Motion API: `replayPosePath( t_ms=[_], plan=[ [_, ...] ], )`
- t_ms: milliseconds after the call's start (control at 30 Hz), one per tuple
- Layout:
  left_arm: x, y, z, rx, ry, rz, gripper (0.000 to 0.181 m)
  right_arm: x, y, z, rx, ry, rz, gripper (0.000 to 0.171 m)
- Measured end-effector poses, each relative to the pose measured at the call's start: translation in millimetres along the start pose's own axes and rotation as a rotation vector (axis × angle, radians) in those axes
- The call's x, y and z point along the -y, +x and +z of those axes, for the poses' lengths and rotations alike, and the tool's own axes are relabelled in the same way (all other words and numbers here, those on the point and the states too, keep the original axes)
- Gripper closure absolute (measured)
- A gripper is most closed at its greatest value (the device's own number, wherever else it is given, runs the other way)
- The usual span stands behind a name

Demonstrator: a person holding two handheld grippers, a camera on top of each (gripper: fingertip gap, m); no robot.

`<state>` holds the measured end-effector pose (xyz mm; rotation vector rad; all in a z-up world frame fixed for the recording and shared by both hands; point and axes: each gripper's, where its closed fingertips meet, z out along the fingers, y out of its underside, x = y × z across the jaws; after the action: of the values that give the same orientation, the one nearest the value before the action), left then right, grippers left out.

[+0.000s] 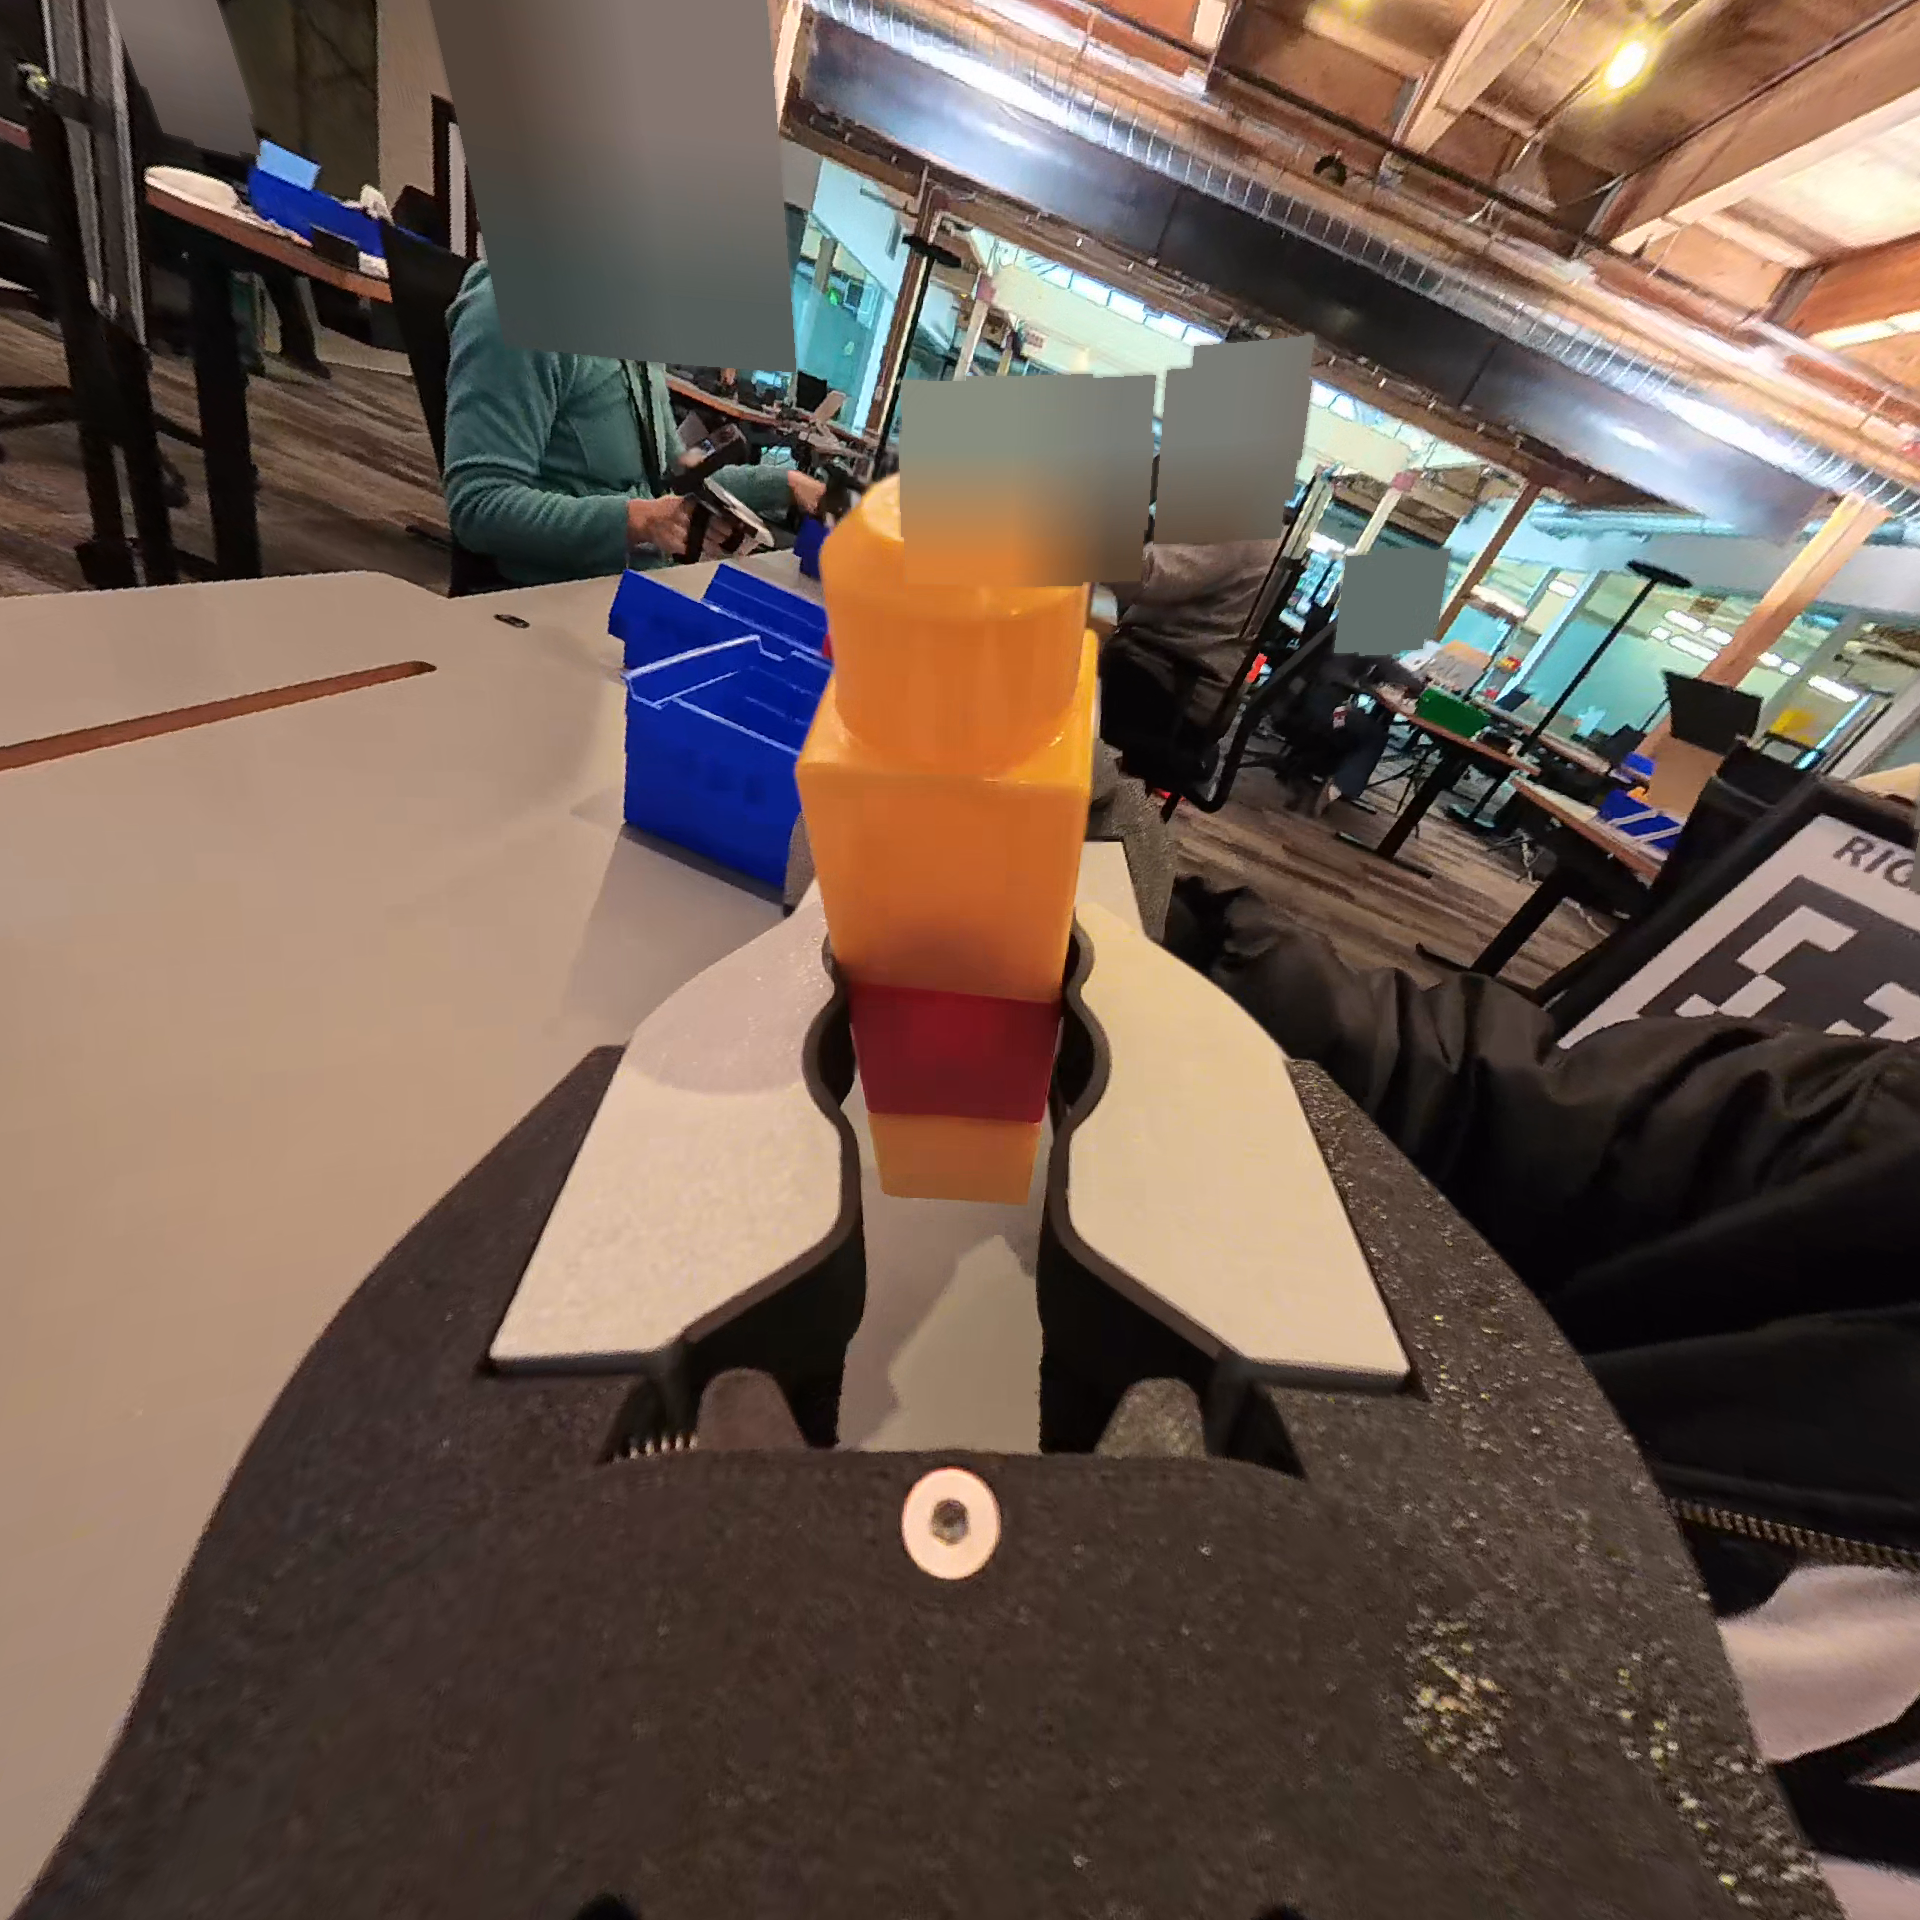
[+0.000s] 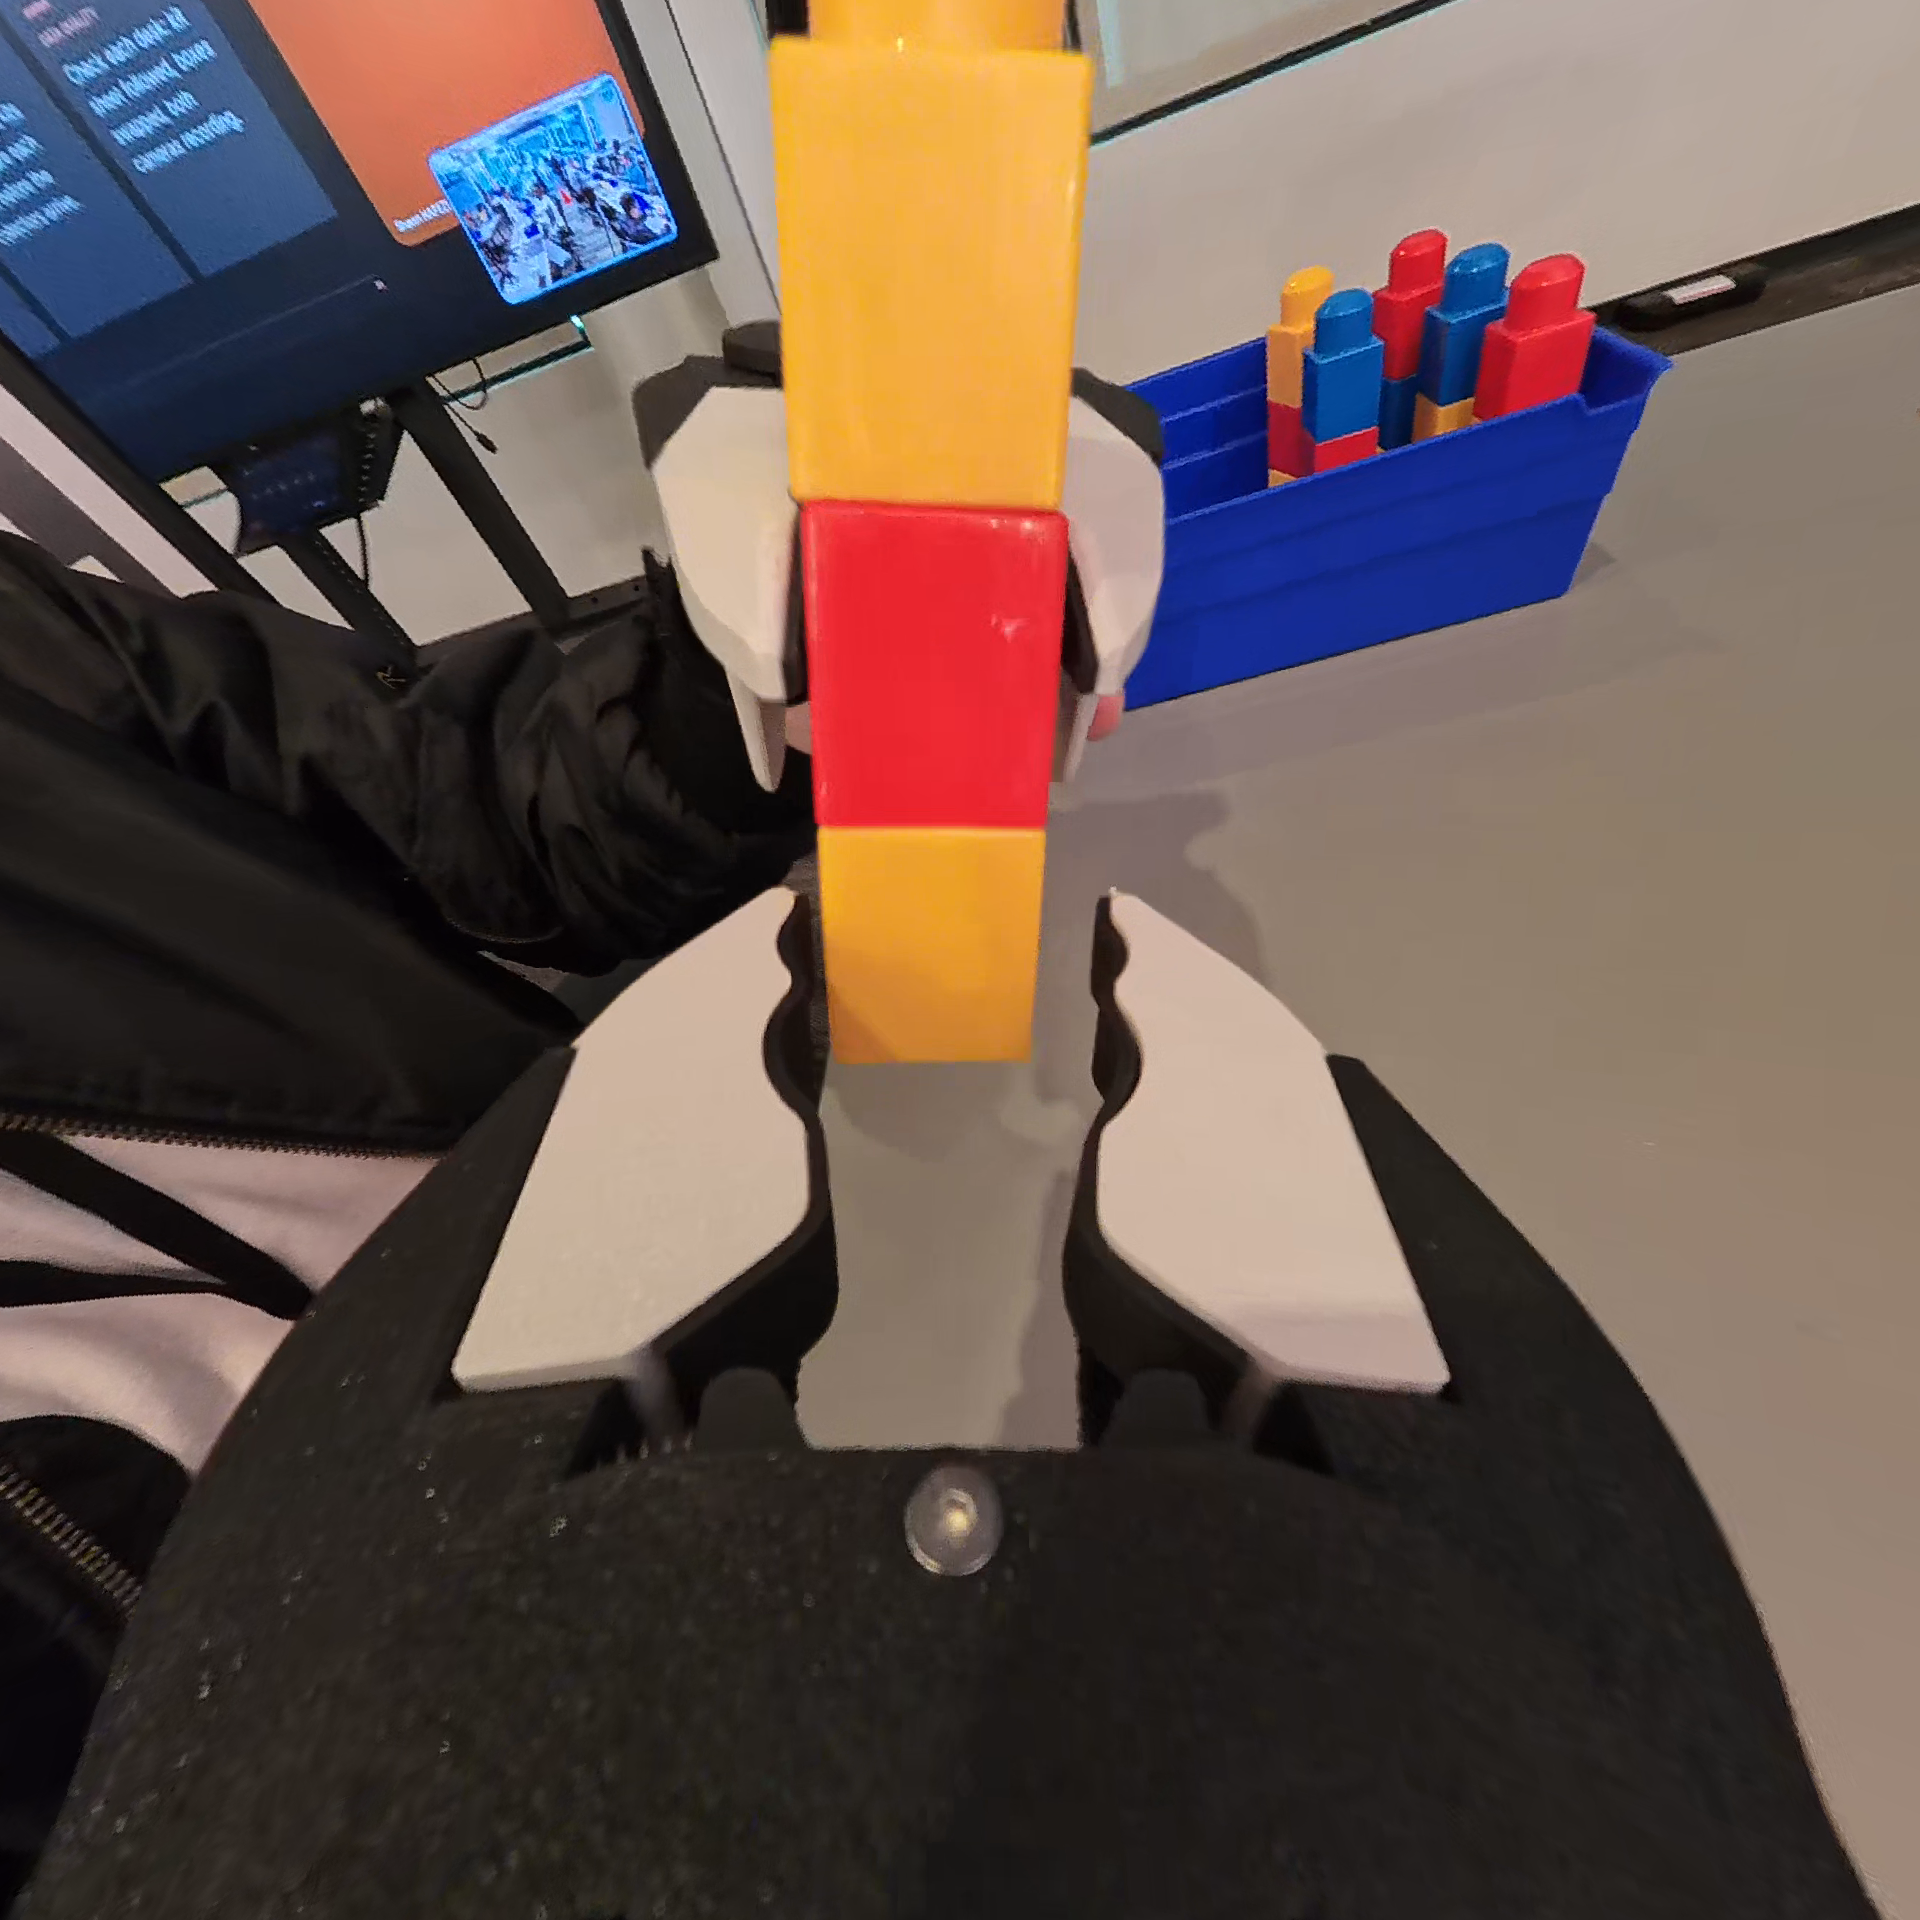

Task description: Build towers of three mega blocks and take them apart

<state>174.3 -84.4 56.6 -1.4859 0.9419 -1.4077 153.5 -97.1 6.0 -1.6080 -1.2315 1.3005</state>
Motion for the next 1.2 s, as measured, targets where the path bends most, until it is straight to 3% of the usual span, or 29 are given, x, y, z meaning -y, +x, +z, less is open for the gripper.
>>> replayPosePath(
  t_ms=[67, 300, 433, 567, 667, 767, 833, 933, 1000, 1200],
  plan=[
    [-2.2, 0.6, 1.0, 0.003, -0.012, 0.013, 0.145, 0.9, -3.7, 1.0, 0.03, 0.005, 0.005, 0.135],
    [-2.6, -0.7, -2.2, 0.004, -0.02, -0.018, 0.146, -1.8, -4.6, 3.0, 0.033, -0.027, 0.034, 0.135],
    [42.8, -2.9, -36.7, -0.011, 0.201, -0.085, 0.145, -29.6, 2.1, 3.1, -0.03, -0.136, 0.02, 0.135],
    [35.0, -4.8, -53.5, 0.067, 0.095, 0.031, 0.146, -35.7, 3.6, -15.6, -0.09, -0.117, 0.08, 0.135],
    [19.7, -6.2, -62.9, 0.122, 0.038, 0.067, 0.145, -12.6, 4.7, -69.5, -0.253, -0.077, 0.081, 0.135],
    [3.0, -6.5, -69.3, 0.138, 0.005, 0.063, 0.145, 13.8, 19.6, -171.7, -0.615, -0.098, 0.037, 0.135],
    [-7.2, -6.5, -71.5, 0.137, -0.015, 0.044, 0.145, 1.6, 40.4, -256.3, -0.907, -0.226, 0.108, 0.135],
    [-18.6, -5.5, -70.9, 0.143, -0.037, 0.053, 0.145, -47.0, 54.0, -355.6, -1.141, -0.401, 0.347, 0.135],
    [-24.1, -3.1, -68.3, 0.139, -0.048, 0.055, 0.145, -85.1, 51.0, -390.9, -1.182, -0.482, 0.5, 0.135],
    [-30.2, 2.8, -56.7, 0.123, -0.084, 0.055, 0.145, -161.8, 40.1, -422.6, -1.215, -0.6, 0.702, 0.135]
  ],
)
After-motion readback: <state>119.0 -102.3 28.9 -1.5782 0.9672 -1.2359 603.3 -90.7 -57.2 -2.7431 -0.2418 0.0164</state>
